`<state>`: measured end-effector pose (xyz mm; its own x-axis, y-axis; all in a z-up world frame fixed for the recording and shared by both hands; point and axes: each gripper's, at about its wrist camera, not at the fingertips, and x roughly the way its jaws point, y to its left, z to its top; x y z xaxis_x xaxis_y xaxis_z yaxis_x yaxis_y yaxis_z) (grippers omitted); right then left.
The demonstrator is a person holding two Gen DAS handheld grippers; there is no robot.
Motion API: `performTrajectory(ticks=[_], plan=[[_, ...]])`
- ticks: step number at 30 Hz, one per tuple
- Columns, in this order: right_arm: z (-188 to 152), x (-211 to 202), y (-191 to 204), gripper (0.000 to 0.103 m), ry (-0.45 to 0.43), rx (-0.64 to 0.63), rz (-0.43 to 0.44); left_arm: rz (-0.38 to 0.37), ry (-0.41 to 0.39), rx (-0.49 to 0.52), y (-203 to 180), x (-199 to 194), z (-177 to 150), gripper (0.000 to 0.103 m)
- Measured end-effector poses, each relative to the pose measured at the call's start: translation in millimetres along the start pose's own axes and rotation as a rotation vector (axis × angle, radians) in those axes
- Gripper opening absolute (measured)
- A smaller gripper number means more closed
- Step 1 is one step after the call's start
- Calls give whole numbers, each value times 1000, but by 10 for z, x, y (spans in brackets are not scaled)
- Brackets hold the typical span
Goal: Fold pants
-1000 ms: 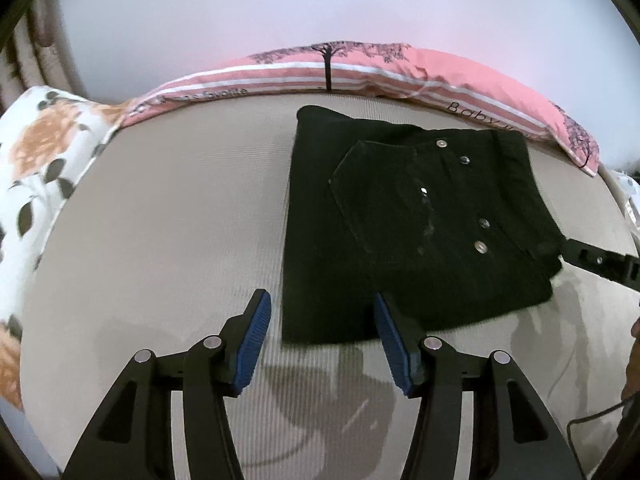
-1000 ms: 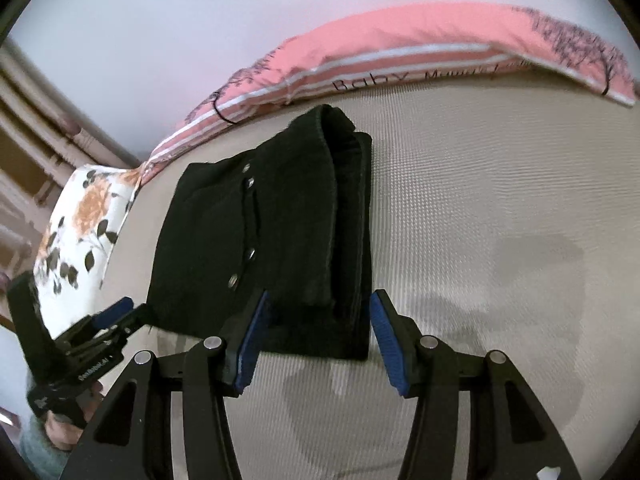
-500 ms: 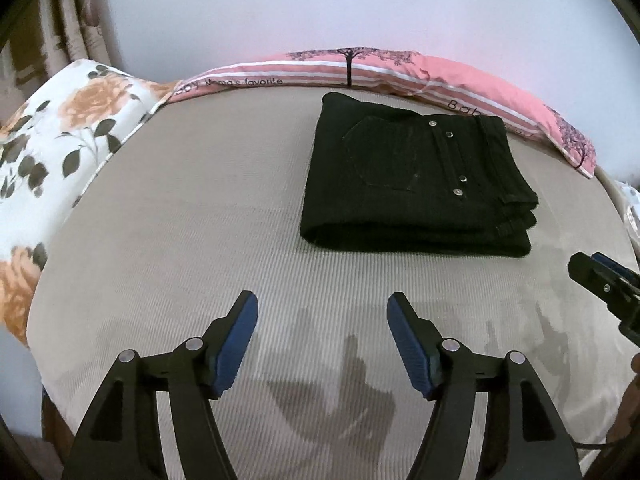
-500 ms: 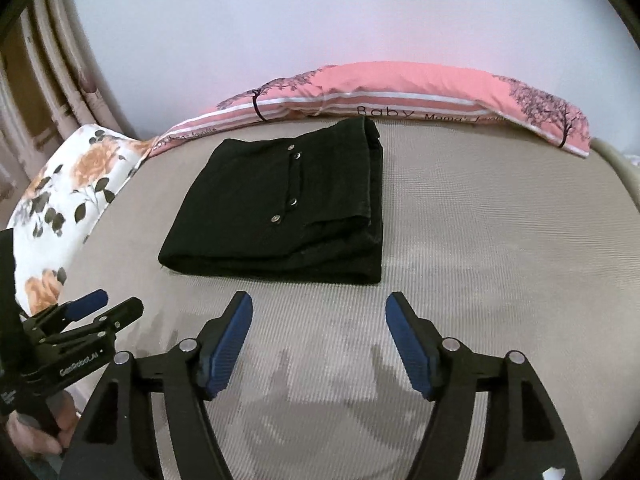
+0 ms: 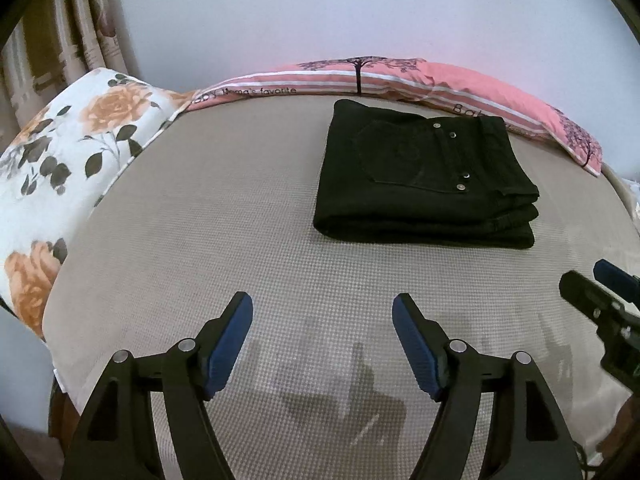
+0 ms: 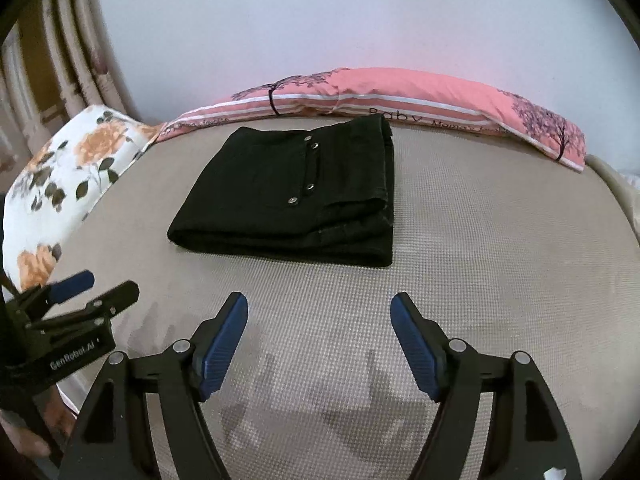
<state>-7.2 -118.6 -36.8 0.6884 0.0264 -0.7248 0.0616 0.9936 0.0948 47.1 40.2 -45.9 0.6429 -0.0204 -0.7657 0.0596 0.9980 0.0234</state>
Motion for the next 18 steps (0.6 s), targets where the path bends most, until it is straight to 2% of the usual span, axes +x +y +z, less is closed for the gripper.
performTrajectory(ticks=[5, 18], plan=[[-27, -21, 66, 77, -12, -28, -9, 8, 3, -4, 6, 1, -20, 73], [-55, 19, 44, 78, 16, 9, 2, 13, 9, 1, -26, 0, -53, 73]])
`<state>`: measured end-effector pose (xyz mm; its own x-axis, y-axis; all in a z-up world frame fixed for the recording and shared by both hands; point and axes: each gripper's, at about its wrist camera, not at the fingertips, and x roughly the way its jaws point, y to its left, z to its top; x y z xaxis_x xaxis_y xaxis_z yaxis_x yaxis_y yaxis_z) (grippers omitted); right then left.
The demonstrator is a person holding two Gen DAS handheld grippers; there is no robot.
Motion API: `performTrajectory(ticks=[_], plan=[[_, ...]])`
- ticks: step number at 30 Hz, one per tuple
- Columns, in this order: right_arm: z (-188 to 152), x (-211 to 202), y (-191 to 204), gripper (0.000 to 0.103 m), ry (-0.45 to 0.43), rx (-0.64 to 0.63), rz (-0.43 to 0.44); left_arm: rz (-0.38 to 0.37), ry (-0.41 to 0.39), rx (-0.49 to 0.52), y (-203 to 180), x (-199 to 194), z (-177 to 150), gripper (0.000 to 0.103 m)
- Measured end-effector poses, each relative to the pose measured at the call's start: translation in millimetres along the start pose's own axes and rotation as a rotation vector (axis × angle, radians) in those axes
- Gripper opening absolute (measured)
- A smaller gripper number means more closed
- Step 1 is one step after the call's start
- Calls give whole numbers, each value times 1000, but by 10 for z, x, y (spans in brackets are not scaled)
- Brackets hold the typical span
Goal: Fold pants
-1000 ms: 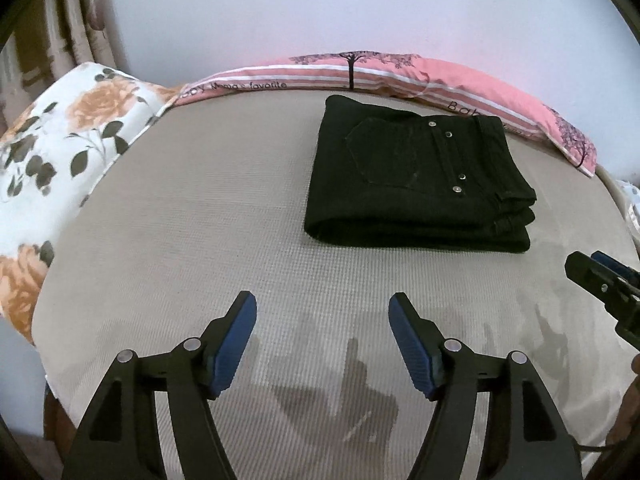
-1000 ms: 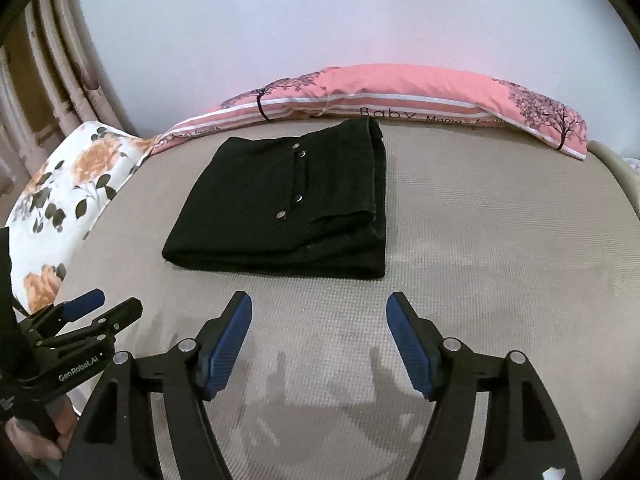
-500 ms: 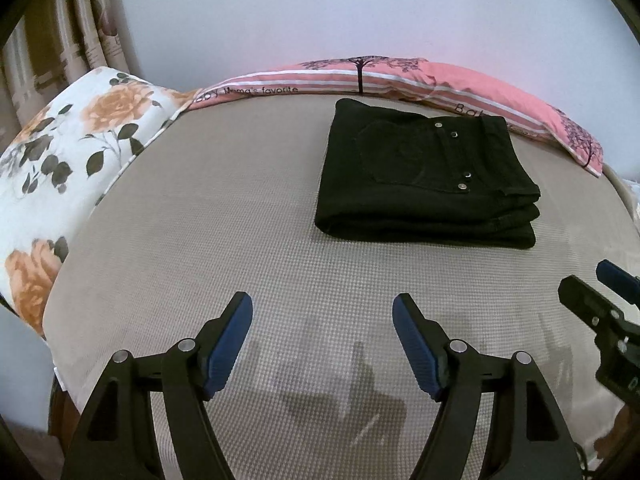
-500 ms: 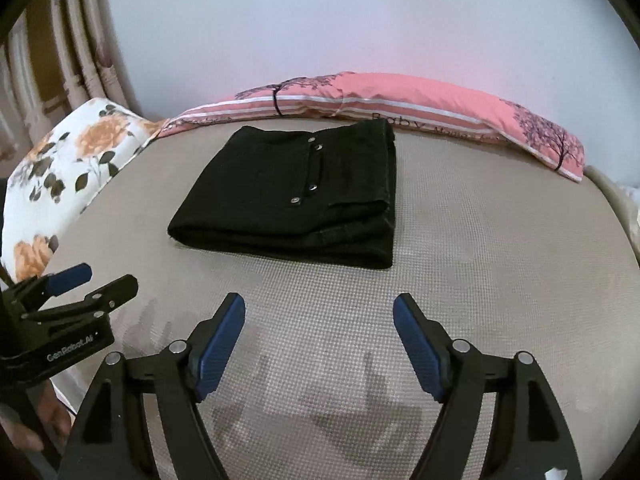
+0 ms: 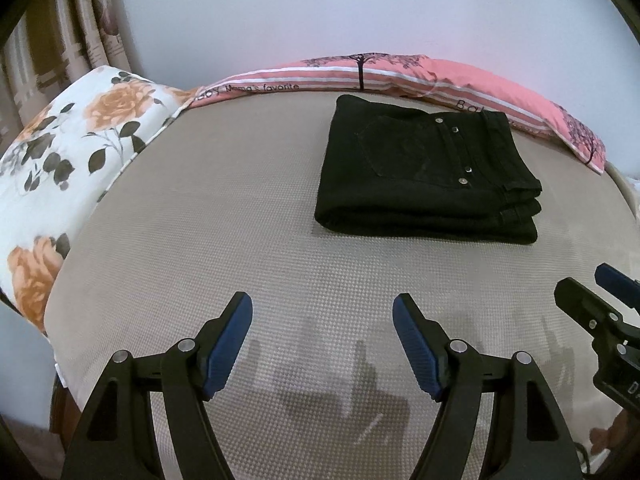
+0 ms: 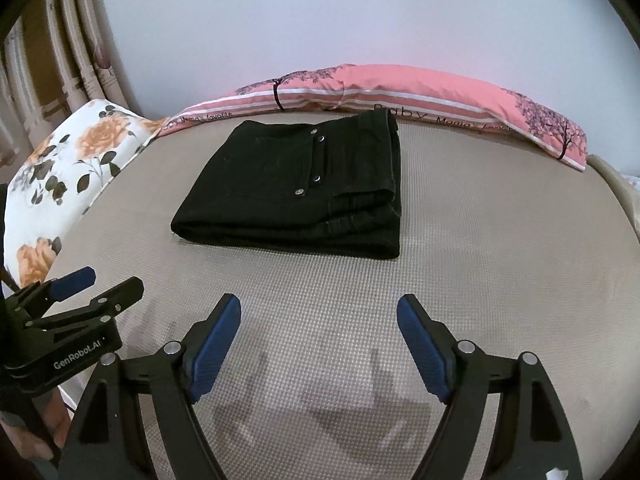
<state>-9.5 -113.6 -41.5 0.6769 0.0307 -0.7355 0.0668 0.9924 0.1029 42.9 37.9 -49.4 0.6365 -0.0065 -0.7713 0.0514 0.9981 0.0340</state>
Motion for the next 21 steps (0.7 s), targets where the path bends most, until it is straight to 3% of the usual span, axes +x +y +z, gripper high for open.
performTrajectory(ticks=[21], plan=[[-28, 68, -48, 78, 34, 30, 9, 1, 7, 15, -50, 23, -15, 73]])
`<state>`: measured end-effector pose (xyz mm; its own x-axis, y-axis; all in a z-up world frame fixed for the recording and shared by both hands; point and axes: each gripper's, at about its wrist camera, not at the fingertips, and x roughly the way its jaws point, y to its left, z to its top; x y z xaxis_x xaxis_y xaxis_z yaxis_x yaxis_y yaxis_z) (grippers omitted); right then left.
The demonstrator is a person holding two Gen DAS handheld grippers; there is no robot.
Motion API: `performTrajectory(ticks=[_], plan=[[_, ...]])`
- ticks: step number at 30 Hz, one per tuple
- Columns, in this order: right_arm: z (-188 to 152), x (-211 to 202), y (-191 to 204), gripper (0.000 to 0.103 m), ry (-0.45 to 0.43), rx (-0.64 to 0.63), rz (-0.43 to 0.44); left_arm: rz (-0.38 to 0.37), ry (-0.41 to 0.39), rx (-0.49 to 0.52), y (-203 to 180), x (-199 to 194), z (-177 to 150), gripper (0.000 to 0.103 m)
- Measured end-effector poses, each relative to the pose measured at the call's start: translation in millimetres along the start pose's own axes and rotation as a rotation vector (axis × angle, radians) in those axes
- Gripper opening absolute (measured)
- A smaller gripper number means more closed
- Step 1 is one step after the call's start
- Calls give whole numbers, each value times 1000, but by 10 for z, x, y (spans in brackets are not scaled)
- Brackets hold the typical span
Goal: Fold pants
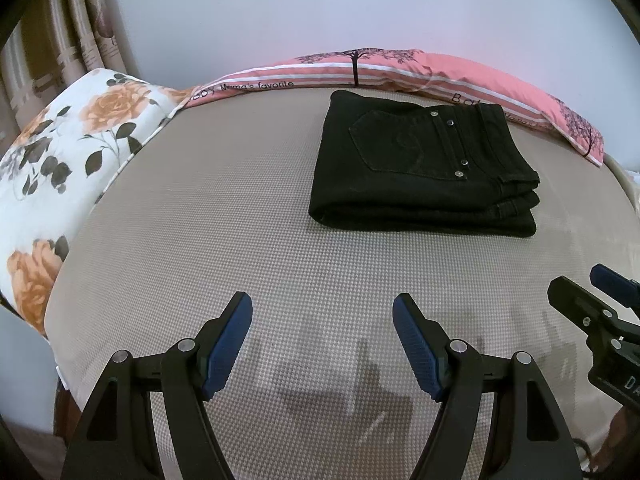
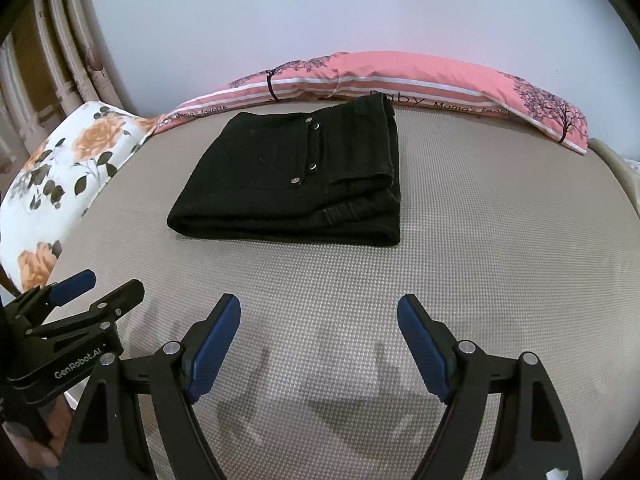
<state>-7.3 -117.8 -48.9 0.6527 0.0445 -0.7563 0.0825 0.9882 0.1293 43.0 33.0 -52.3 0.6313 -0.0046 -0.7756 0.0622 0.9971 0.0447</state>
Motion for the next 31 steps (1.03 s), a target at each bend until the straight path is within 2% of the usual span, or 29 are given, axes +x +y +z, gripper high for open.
performTrajectory(ticks=[15, 31], plan=[[-29, 38, -11, 78, 16, 10, 5, 35, -26, 24, -11, -14, -1, 73], [-60, 62, -15, 78, 32, 17, 6, 21, -12, 28, -26, 4, -9, 73]])
